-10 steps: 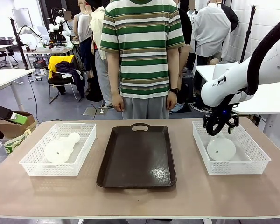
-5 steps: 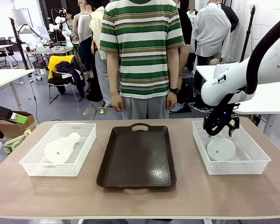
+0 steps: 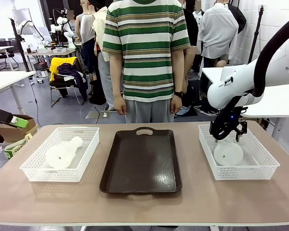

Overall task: Prepare the laboratory tools.
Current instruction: Pick up the Big flask that the person points to.

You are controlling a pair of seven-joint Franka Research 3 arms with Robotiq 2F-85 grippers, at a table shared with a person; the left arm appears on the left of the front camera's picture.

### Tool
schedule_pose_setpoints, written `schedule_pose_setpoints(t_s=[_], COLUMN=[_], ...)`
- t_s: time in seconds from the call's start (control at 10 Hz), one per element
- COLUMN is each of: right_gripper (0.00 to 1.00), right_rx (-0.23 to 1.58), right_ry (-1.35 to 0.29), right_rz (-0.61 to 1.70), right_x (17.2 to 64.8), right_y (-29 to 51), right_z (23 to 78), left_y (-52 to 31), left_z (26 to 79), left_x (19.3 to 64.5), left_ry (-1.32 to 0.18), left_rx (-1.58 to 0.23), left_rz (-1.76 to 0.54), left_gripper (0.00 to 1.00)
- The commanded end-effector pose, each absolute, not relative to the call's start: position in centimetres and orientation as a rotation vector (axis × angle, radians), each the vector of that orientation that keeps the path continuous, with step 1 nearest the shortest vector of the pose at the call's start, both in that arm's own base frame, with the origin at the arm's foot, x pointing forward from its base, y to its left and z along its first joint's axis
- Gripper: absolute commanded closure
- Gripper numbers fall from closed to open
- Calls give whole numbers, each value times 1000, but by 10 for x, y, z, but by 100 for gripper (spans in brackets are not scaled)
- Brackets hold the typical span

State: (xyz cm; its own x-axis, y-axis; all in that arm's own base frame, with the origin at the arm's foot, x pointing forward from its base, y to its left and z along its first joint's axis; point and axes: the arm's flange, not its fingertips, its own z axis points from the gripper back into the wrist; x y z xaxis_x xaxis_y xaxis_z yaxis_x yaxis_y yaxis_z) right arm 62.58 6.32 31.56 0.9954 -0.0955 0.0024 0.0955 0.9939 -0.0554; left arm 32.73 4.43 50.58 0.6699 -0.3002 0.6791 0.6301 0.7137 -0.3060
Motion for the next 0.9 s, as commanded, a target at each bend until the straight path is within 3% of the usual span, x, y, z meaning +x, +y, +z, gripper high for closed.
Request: schedule_pose_setpoints(t_s=[0.0,0.3,0.4,0.8], right_gripper=[34,88,100,100], right_rx=[-27,-45,-51,-82], right_ry=[32,52,51,57], right_rz=[-79,-94,-94,-112], right_x=[628,625,625,624], right_y=[61,62,64,69], right_z=[318,323,325,330], left_y=[47,47,47,47], left_z=[505,505,505,505], left_x=[328,328,328,328], left_ry=[-652,-652,-652,-652], left_rx=[-580,-580,-580,-580], left_rz=[-572,-572,-572,-572], left_gripper=[0,0,0,0])
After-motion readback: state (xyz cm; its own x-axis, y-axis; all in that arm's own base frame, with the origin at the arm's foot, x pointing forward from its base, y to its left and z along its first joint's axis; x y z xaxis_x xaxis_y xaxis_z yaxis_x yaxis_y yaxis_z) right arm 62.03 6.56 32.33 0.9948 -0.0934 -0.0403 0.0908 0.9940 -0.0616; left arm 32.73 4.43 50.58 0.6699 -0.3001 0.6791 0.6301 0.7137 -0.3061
